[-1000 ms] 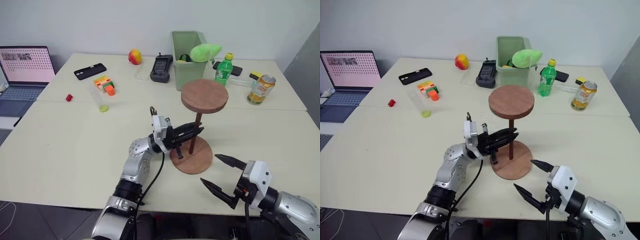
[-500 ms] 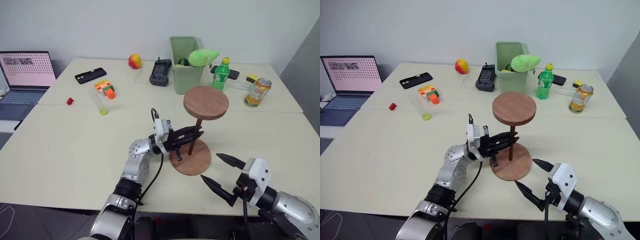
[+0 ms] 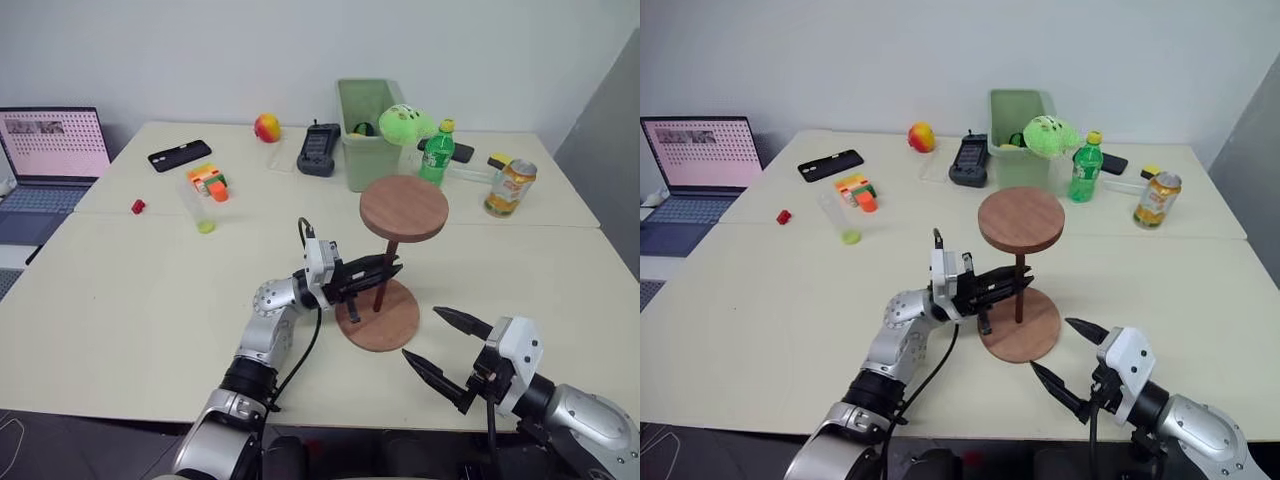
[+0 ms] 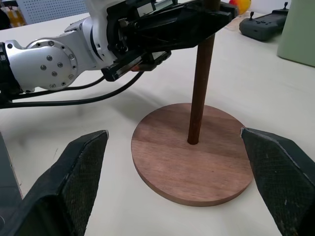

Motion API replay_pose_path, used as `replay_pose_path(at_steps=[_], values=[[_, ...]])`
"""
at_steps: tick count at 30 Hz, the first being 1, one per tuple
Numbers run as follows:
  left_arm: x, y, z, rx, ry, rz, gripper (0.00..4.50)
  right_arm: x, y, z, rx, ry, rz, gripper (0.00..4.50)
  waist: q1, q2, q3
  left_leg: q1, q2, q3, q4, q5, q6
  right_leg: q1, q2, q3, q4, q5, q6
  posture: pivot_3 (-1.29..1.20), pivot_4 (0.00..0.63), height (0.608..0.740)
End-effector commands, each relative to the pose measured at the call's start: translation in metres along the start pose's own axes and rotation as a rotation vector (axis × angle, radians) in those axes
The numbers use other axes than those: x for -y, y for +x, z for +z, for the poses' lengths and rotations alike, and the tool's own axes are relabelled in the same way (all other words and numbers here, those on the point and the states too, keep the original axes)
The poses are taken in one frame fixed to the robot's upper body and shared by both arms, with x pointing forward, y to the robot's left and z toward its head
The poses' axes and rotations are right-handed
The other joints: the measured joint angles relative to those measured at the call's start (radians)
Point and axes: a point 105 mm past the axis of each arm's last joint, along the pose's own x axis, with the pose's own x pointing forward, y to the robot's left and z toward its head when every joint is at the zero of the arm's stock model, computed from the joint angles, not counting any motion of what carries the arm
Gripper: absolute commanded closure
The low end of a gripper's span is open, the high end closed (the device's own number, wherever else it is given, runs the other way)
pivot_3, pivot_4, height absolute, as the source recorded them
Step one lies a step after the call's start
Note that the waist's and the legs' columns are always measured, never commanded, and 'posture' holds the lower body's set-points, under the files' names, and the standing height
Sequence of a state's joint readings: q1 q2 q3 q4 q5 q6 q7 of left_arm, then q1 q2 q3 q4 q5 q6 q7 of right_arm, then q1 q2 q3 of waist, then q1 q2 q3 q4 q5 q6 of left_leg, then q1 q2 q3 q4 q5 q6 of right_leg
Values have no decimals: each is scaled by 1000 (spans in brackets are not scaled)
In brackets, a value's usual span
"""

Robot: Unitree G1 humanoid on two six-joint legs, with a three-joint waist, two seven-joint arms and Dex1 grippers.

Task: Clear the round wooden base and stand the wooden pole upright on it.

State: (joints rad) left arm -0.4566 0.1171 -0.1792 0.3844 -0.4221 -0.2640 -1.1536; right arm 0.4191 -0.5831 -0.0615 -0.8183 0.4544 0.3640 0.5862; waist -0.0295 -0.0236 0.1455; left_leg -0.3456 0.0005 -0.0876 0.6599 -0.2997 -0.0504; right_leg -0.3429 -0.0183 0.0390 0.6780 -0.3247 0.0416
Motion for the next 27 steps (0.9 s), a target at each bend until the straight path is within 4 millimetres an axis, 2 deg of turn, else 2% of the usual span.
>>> replay_pose_path(at_steps=[1,25,27], values=[[3,-36,-48,-208,-132,76,4238,-2,1,12,34,-27,8,0,0,0,-1,0,0,0,0,0,0,0,0,0,0,0,0,0,150,740],[-9,-35,-47,-224,-80,122,4238,0,1,12,31,-32,19,0,-1,-2,0,-1,9,2,-1,0,0,0,2,1,-4,-1,1,0,150,740],[-8,-35,-47,-223,-81,122,3544,-1,1,12,31,-32,20,0,-1,-2,0,-1,9,2,-1,0,0,0,2,1,-4,-1,1,0,150,740]])
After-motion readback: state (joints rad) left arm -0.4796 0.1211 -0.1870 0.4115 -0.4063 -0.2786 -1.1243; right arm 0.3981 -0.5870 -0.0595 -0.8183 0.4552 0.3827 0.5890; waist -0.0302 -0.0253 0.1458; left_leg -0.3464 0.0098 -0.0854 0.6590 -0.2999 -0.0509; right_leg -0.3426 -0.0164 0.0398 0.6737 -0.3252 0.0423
